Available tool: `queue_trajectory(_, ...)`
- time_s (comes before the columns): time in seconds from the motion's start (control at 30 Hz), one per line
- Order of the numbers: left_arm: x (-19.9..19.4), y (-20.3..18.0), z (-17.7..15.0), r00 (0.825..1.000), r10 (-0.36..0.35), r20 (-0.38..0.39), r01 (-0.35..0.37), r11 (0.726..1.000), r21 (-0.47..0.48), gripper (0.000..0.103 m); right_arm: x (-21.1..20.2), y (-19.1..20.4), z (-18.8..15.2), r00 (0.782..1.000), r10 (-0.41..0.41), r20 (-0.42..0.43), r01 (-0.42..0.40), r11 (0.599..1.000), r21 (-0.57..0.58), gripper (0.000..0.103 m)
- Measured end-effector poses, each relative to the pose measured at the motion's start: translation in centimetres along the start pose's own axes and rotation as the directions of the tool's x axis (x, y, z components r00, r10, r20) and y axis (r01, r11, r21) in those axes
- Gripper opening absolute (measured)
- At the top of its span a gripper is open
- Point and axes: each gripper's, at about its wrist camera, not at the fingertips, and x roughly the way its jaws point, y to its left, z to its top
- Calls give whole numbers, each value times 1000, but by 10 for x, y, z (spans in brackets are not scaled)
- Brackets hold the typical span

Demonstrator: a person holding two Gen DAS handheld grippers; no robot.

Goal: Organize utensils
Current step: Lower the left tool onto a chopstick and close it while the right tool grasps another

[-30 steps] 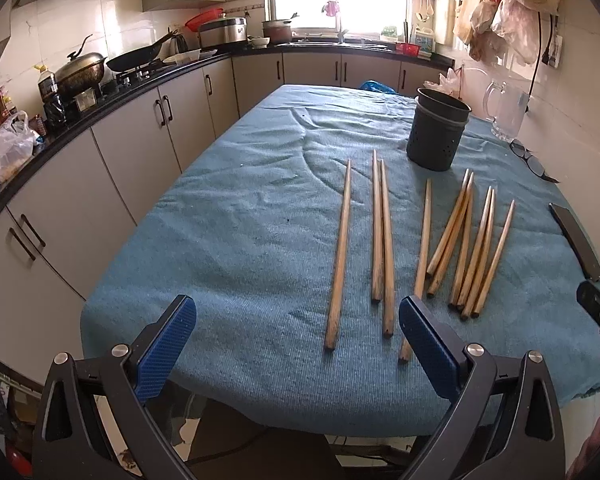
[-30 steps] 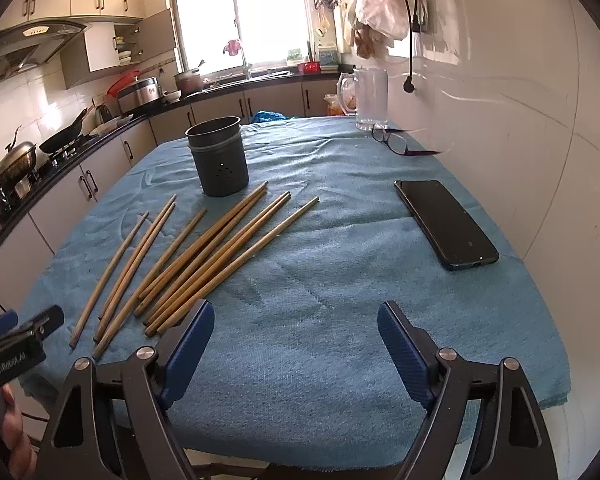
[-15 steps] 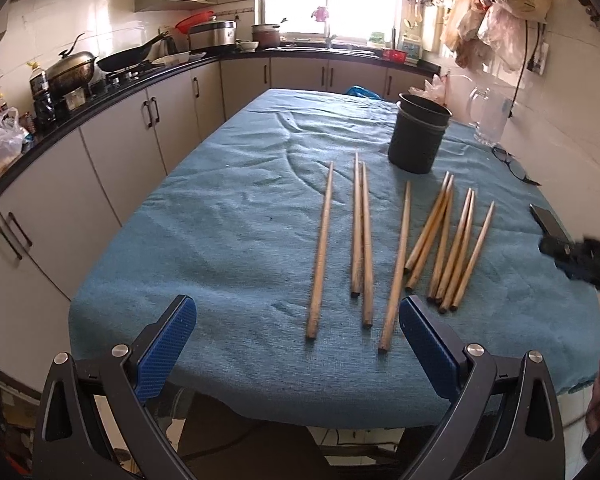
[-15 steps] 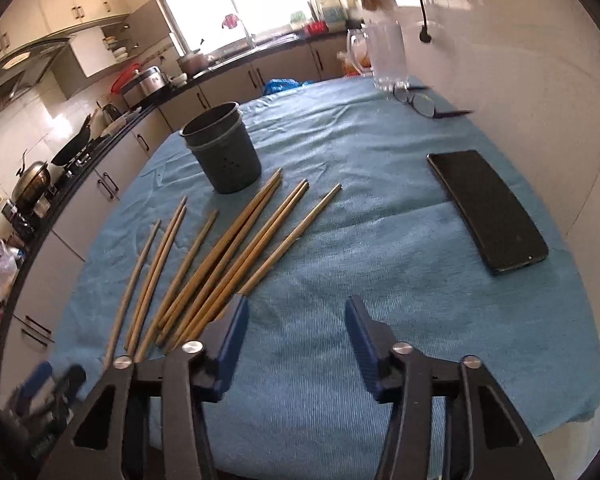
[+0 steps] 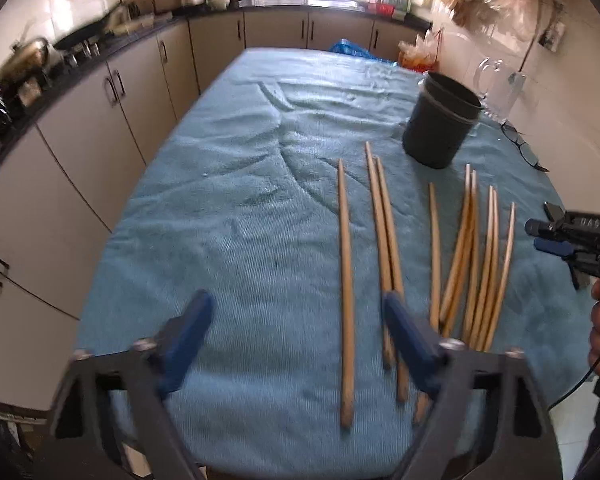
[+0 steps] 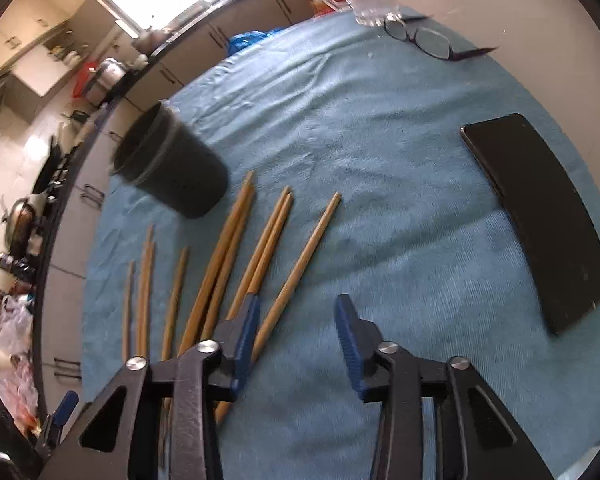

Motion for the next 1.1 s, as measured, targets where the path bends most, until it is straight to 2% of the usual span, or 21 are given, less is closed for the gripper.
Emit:
queue_trajectory(0.07,13,3,14,999,-27,-46,27,1000,-6,72,12,-3,9,1000,-3,-31,3,1000,30,34)
queue_trajectory(0.17,27,5,31,995,-55,-81,54,998,-21,71,25,1,19,998,-27,-51,29,999,37,34)
queue_trajectory(0.27,38,3,46,993,-52,-105,49,998,-25,57,32,15,24,994,-97,-46,96,995,-22,33)
queue_trajectory(0.33,47,1,56,991,-49,-127,45,999,-28,56,36,20,24,992,-120,-44,118,992,-53,32)
queue_trajectory(0.43,58,-7,66,988,-46,-149,44,999,-11,56,39,28,24,985,-168,-35,163,980,-117,25)
queue_trajectory(0.5,63,-13,70,987,-30,-156,31,999,7,56,39,28,25,982,-187,-35,180,973,-142,15)
queue_trajectory(0.73,87,-27,78,979,29,-200,-20,999,46,56,34,11,31,978,-207,-32,200,968,-149,13)
queue_trajectory(0.87,95,-34,78,980,82,-182,-72,995,62,43,32,6,34,982,-184,-32,178,974,-137,11)
queue_trajectory(0.9,95,-35,78,981,82,-176,-72,995,64,35,29,7,32,984,-173,-31,167,977,-135,6)
queue_trajectory(0.93,95,-35,78,981,90,-171,-80,995,65,30,26,9,32,987,-161,-27,156,978,-140,5)
queue_trajectory(0.97,94,-35,78,981,99,-166,-90,994,64,20,22,11,28,989,-146,-17,143,980,-141,5)
queue_trajectory(1.03,93,-30,79,983,86,-163,-80,996,46,9,15,15,26,993,-120,0,118,982,-145,5)
queue_trajectory(1.1,91,-22,80,985,53,-166,-50,999,20,7,4,20,24,996,-82,33,86,984,-153,5)
